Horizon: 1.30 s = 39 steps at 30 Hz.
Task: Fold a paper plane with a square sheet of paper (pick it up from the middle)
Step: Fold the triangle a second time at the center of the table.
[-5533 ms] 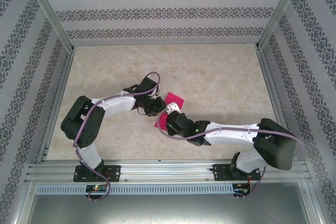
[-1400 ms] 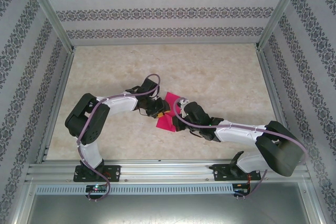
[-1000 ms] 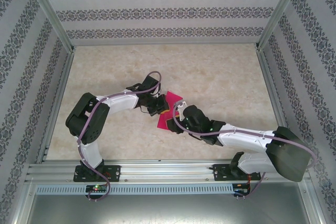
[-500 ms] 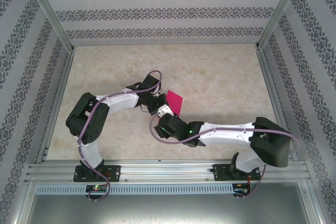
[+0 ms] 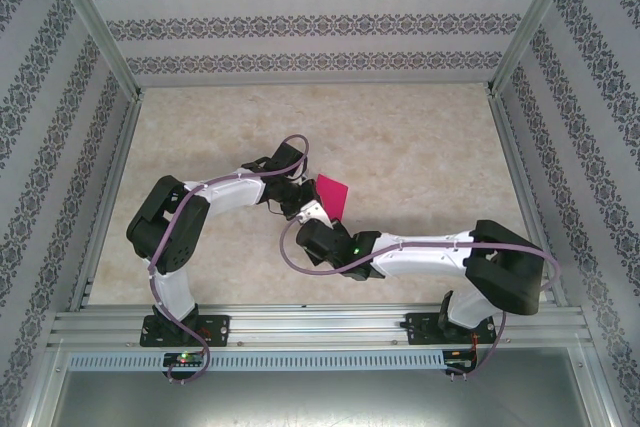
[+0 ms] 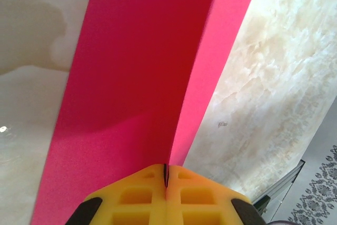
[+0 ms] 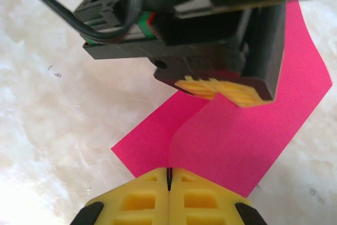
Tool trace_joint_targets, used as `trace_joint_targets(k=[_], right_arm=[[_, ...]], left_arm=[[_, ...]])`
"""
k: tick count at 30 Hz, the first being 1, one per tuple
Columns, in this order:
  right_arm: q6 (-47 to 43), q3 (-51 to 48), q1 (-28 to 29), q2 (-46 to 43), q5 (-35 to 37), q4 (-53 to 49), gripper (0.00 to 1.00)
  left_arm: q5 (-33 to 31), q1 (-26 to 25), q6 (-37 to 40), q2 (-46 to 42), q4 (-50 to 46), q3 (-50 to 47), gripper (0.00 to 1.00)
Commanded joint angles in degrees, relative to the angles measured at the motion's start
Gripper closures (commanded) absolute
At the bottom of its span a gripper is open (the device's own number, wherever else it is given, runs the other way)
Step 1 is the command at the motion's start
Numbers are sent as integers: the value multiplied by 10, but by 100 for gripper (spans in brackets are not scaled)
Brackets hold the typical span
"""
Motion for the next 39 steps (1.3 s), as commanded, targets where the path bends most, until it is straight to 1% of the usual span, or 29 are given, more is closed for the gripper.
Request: trace_joint_targets(k=[1, 2, 4, 6, 7, 8, 9, 11, 14, 16, 18, 20, 21, 25, 28, 33, 39], right_arm=[[11, -22, -16, -27, -28, 23, 100], [14, -33, -22, -36, -45, 38, 100], [21, -55, -45, -50, -107, 76, 100], [36, -79, -70, -61, -164, 114, 100], [41, -90, -82, -63, -195, 135, 100], [49, -101, -99, -66, -229, 154, 100], [58, -109, -111, -68, -250, 169, 100], [67, -122, -134, -70, -285, 192, 100], [80, -139, -168, -70, -335, 220, 100], [88, -146, -188, -69, -363, 233, 100], [91, -153, -207, -68, -392, 244, 100], [95, -156, -230, -62, -426, 248, 100], [98, -156, -237, -58, -437, 247, 100], [106, -160, -269, -40, -473, 250, 100], [110, -161, -279, -36, -478, 243, 100], [96, -149, -289, -31, -465, 197, 100], [63, -105, -292, -13, -442, 119, 100]], left_arm=[[-24, -6, 27, -10, -41, 15, 87], [-35, -5, 32, -16, -52, 17, 84], [-62, -5, 42, -31, -75, 19, 71], [-97, -5, 52, -50, -98, 16, 69], [-116, -5, 53, -60, -112, 15, 65], [-137, -5, 54, -72, -123, 12, 57], [-154, -5, 55, -85, -132, 6, 56], [-176, -5, 52, -109, -140, -7, 56], [-180, -6, 44, -139, -129, -38, 58], [-169, -7, 46, -150, -116, -54, 64], [-145, -14, 48, -154, -93, -70, 71], [-116, -25, 53, -147, -72, -80, 76], [-109, -30, 55, -142, -69, -78, 77], [-98, -61, 58, -104, -57, -64, 82], [-102, -75, 61, -65, -68, -47, 87], [-121, -86, 54, -34, -68, -54, 89], [-146, -88, 50, -14, -76, -65, 92]])
